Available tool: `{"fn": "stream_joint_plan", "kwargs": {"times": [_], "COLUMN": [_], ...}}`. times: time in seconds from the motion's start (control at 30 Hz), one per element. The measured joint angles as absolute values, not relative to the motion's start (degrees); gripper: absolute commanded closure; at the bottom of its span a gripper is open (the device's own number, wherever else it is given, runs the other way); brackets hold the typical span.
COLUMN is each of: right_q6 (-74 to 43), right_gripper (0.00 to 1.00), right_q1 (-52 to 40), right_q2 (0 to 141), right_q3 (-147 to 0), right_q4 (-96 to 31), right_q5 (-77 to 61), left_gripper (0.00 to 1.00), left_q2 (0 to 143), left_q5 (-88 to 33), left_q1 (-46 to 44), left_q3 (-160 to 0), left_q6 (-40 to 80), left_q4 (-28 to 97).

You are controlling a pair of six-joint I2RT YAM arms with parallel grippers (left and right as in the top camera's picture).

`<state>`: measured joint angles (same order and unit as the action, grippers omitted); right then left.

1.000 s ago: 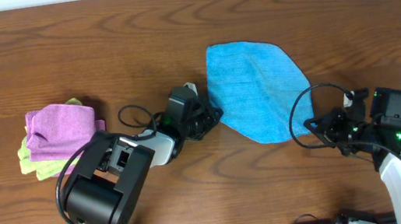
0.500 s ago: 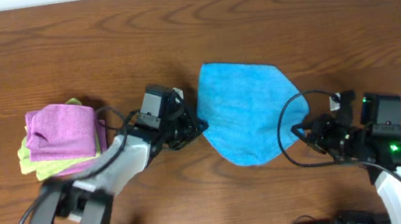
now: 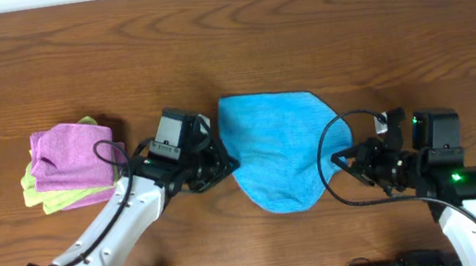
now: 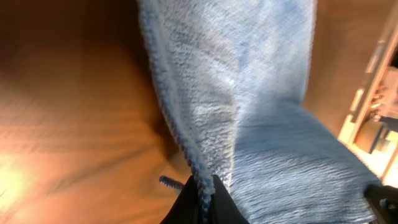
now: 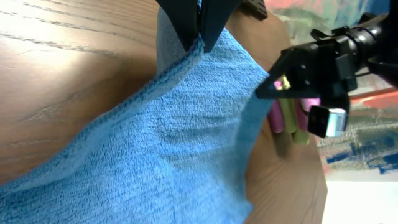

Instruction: Fold the cloth

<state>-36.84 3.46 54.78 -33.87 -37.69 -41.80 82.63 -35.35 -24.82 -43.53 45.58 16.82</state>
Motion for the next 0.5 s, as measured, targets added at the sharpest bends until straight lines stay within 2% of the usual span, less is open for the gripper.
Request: {"fn": "stream_joint_plan", "kwargs": {"times": [0.23, 0.5], "right_q6": [-37.12, -37.39], "right_gripper": [0.99, 0.99], "right_q1": [1.69, -6.33], "right_q2": [52.07, 48.05], "right_q3": [-40.34, -46.7], "right_q4": [-42.22, -53.47], "right_q5": [-42.26, -37.32], "left_gripper": [0.94, 0.94], "left_q2": [75.99, 69.89], "left_q5": [-34.72, -34.3], "left_q1": [-24.18, -24.14], "left_q3": [-43.53, -47.22], "left_q6": [43.29, 42.63], "left_q4": [24.58, 36.67]}}
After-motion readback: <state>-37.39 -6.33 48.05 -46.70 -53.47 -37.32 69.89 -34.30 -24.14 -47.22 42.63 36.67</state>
